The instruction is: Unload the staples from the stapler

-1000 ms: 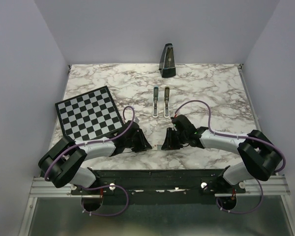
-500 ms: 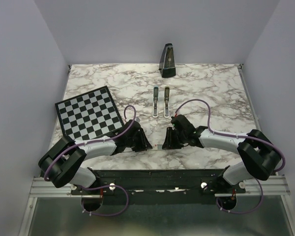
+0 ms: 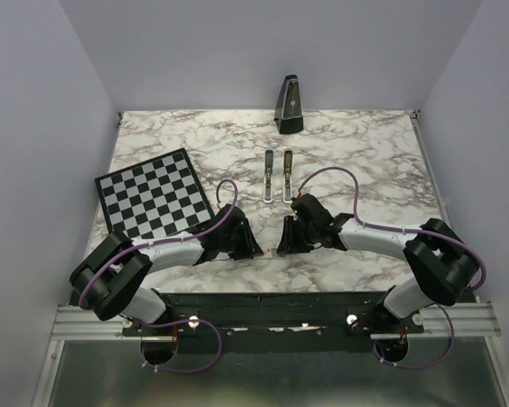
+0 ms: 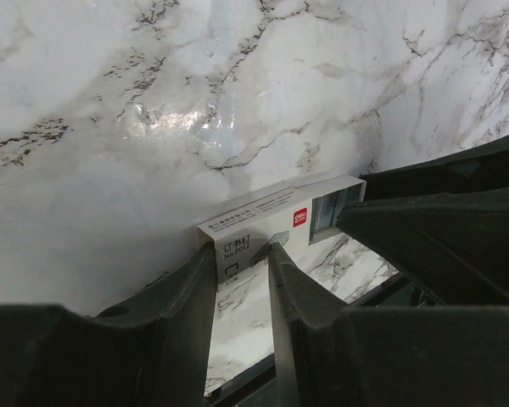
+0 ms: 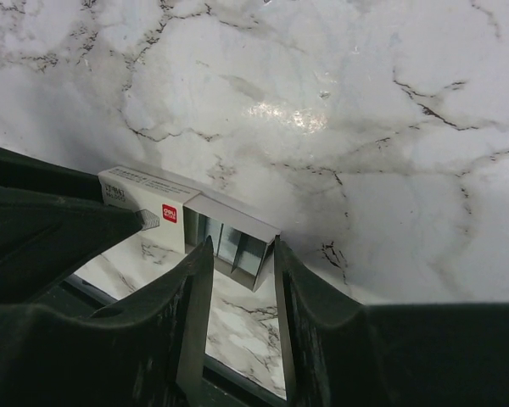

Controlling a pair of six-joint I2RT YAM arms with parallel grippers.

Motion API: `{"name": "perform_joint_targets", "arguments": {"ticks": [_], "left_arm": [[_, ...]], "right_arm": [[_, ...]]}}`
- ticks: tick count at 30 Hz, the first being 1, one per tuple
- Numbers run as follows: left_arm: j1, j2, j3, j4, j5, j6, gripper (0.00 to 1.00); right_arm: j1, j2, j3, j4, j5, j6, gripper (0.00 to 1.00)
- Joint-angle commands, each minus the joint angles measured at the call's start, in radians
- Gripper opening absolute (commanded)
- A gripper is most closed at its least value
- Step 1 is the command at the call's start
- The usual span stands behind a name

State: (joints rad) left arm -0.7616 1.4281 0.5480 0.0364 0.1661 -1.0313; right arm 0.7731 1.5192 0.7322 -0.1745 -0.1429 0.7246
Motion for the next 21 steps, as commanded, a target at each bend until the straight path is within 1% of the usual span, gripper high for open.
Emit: {"name": "perform_joint_targets", "arguments": {"ticks": [1, 8, 15, 19, 21], "left_arm": [[-0.007, 0.017, 0.015, -0.001, -0.011, 0.02, 0.38], [-0.008, 0.023, 0.0, 0.057, 0.012, 0.023, 0.36], [-0.008, 0.025, -0.006, 0.066, 0.016, 0.017, 0.36], [-0.008, 0.02, -0.013, 0.068, 0.012, 0.005, 0.36], [-0.008, 0.015, -0.017, 0.068, 0.01, -0.012, 0.36]], "right_arm": [[0.006, 0.022, 0.027, -0.002, 0.008, -0.007, 0.43], [0.006, 0.041, 0.038, 0.023, -0.006, -0.057, 0.42], [0.006, 0.041, 0.027, 0.047, -0.017, -0.06, 0.42], [0.006, 0.03, 0.006, 0.073, -0.033, -0.021, 0.41], [0.006, 0.01, -0.023, 0.102, -0.043, 0.027, 0.41]]}}
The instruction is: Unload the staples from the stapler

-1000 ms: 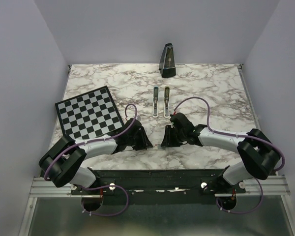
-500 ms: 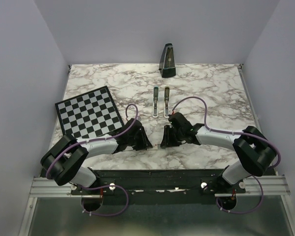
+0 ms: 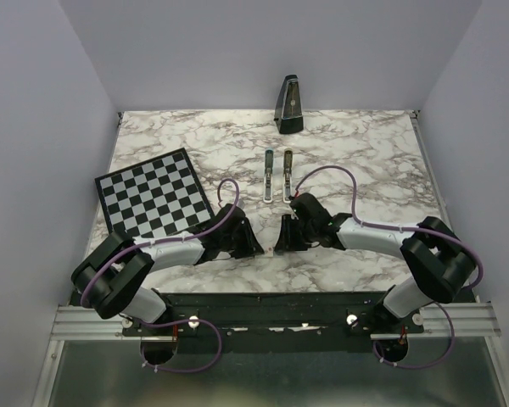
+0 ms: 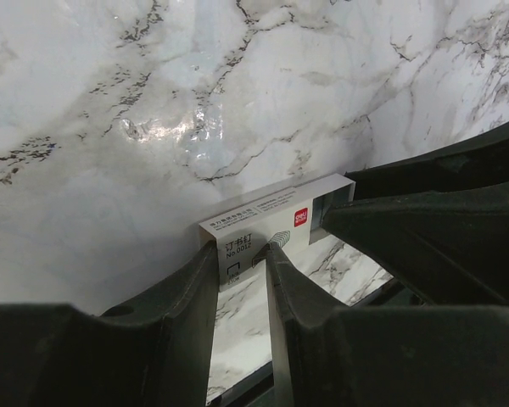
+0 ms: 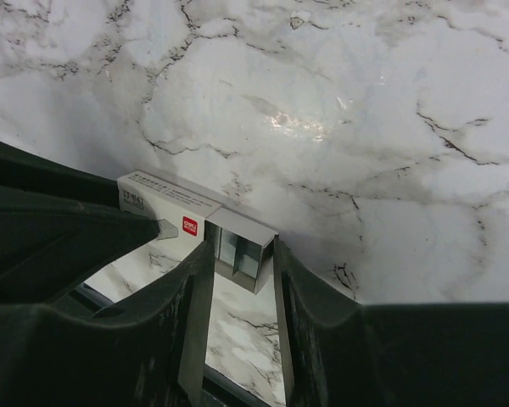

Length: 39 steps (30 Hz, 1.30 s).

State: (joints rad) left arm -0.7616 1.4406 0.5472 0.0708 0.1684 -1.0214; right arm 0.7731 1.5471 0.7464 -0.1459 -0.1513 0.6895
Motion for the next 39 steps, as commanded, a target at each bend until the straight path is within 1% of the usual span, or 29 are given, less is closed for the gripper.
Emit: {"name": "perform_joint_targets", "arguments": {"ticks": [1, 5, 12, 14, 15, 17, 18, 19, 23, 30, 39], "left_arm": [[-0.01, -0.003, -0.023, 0.035, 0.006, -0.025, 0.36], [-0.01, -0.025, -0.029, 0.012, -0.012, -0.036, 0.37], [-0.01, -0.048, 0.008, -0.069, -0.043, 0.003, 0.41], [-0.008, -0.055, 0.008, -0.069, -0.046, 0.006, 0.41], [-0.008, -0.058, 0.01, -0.069, -0.047, 0.007, 0.41], [-0.008, -0.059, 0.01, -0.069, -0.044, 0.01, 0.4], [-0.008, -0.057, 0.011, -0.065, -0.04, 0.012, 0.4], [-0.008, -0.049, 0.013, -0.057, -0.029, 0.012, 0.39], [-0.008, -0.031, 0.014, -0.032, -0.012, 0.011, 0.37], [-0.008, -0.026, 0.011, -0.022, -0.004, 0.009, 0.35], [-0.01, -0.006, 0.007, 0.001, 0.008, -0.003, 0.35]], "right_arm": [[0.006, -0.027, -0.047, 0.08, -0.031, 0.077, 0.41], [0.006, -0.062, -0.064, 0.068, -0.001, 0.097, 0.42], [-0.001, -0.131, -0.027, -0.101, 0.125, 0.056, 0.44], [-0.001, -0.139, -0.016, -0.138, 0.185, 0.038, 0.4], [-0.003, -0.139, -0.003, -0.179, 0.203, 0.032, 0.34], [-0.003, -0.121, 0.007, -0.204, 0.229, 0.015, 0.28], [-0.003, -0.113, 0.008, -0.207, 0.228, 0.012, 0.24], [-0.003, -0.107, 0.008, -0.201, 0.223, 0.008, 0.23], [-0.003, -0.046, 0.016, -0.159, 0.2, -0.021, 0.2], [0.006, 0.022, 0.039, -0.08, 0.122, -0.036, 0.18], [0.083, 0.08, 0.093, -0.07, 0.111, 0.013, 0.18]]}}
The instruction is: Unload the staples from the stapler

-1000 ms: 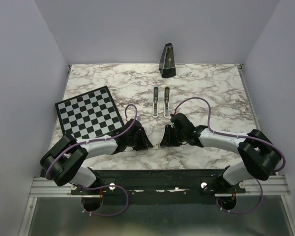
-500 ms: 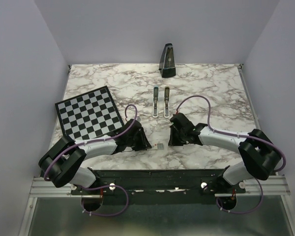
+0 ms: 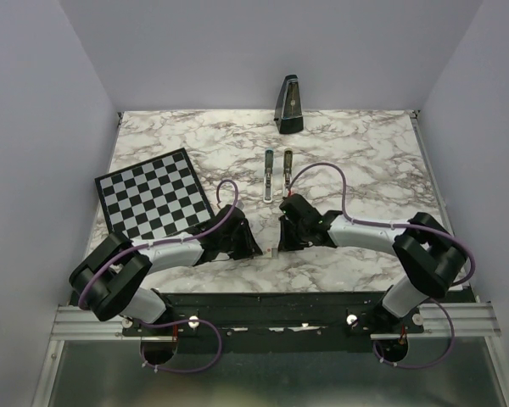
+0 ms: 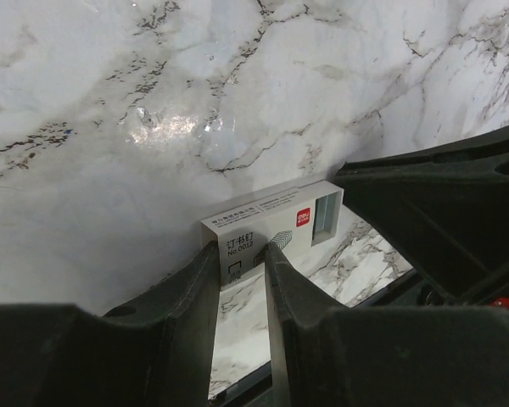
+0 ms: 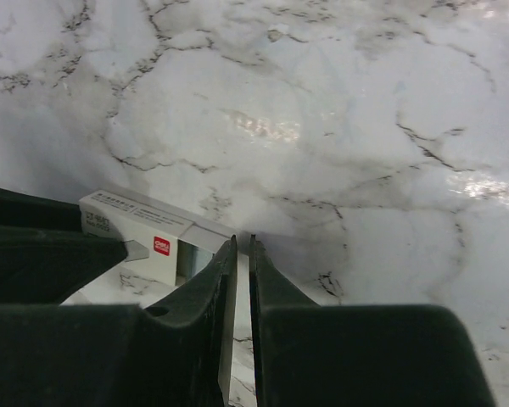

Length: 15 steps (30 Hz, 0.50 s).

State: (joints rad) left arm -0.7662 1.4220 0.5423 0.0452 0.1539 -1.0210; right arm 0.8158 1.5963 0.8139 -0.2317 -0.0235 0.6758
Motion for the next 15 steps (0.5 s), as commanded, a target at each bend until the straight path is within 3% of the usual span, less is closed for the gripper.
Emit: {"name": "perform_joint_targets", "arguments": {"ticks": [1, 15], "left_arm": [[-0.005, 0.008, 0.01, 0.027, 0.021, -0.004, 0.34], [-0.007, -0.015, -0.027, 0.061, 0.015, -0.053, 0.35]], "right_arm": [[0.045, 0.031, 0.028, 0.014, -0.012, 0.033, 0.18], [0.057, 0.027, 0.056, -0.02, 0.073, 0.108, 0.18]]}}
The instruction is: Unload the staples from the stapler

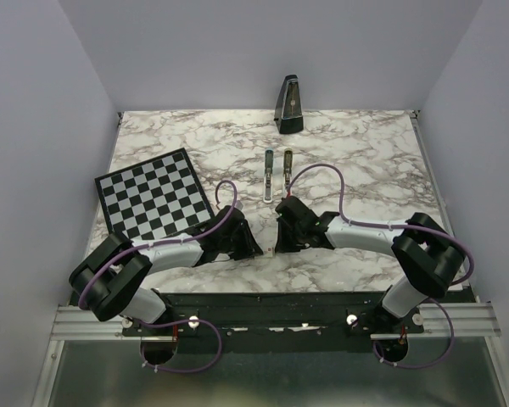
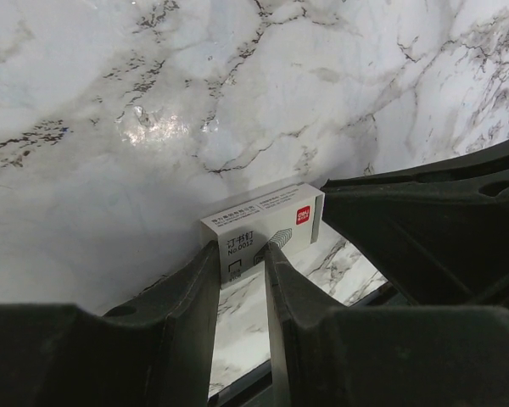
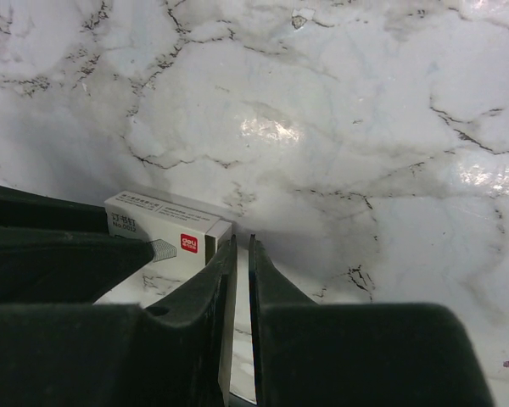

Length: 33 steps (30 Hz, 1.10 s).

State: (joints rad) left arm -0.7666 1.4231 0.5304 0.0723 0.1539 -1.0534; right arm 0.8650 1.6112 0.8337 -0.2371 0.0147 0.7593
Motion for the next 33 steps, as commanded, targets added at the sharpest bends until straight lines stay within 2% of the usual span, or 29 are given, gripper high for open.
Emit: {"name": "perform_joint_targets", "arguments": {"ticks": [1, 4, 26, 29, 30, 33], "left_arm": [[-0.01, -0.012, -0.015, 0.038, 0.016, -0.02, 0.36], [-0.013, -0.001, -0.018, 0.044, 0.018, -0.026, 0.38], [-0.023, 0.023, 0.002, 0.049, 0.019, -0.02, 0.38], [-0.025, -0.009, 0.016, -0.021, -0.008, -0.004, 0.4], [-0.025, -0.022, 0.016, -0.041, -0.016, 0.003, 0.42], [-0.02, -0.093, 0.017, -0.08, -0.039, 0.001, 0.51]], "right_arm": [[0.008, 0.009, 0.035, -0.013, 0.033, 0.025, 0.18], [0.009, 0.007, 0.033, -0.002, 0.027, 0.032, 0.18], [0.04, 0.041, 0.047, 0.027, 0.014, 0.087, 0.18], [0.034, 0.015, 0.059, -0.053, 0.092, 0.064, 0.27], [0.031, 0.001, 0.058, -0.082, 0.123, 0.054, 0.35], [0.025, -0.054, 0.061, -0.128, 0.174, 0.035, 0.46]]}}
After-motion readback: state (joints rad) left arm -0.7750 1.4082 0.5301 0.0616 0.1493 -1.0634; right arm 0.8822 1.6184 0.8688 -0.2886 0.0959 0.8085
